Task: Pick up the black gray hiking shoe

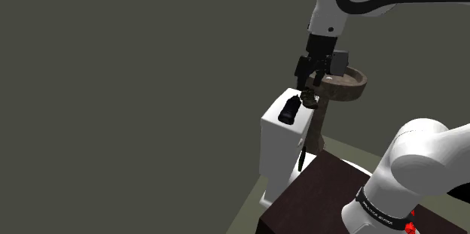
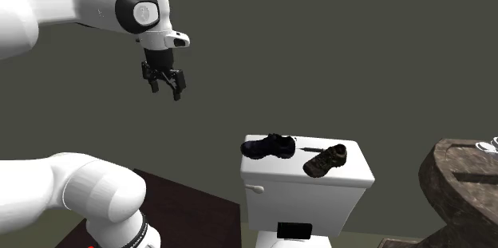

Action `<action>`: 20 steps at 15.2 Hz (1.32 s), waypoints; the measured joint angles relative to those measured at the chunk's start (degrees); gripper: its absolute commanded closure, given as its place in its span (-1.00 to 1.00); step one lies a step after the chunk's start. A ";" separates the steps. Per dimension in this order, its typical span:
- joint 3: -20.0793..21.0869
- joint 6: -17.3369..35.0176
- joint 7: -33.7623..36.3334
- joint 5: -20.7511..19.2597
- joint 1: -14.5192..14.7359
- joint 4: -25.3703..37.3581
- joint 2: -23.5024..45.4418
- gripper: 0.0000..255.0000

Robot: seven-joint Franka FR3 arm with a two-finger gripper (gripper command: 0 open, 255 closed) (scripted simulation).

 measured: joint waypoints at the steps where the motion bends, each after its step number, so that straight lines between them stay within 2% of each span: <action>1: 0.00 0.00 0.00 0.00 0.00 0.00 0.00 -1.00; 5: -3.65 1.47 -4.23 -1.77 -1.22 1.50 5.23 -1.00; 10: -9.17 3.34 -11.07 -3.76 -2.72 6.53 15.78 -1.00; 15: -13.76 4.18 -17.64 -4.25 -3.90 12.66 26.53 -1.00; 20: -17.52 3.44 -24.50 -3.23 -5.34 21.72 38.95 -1.00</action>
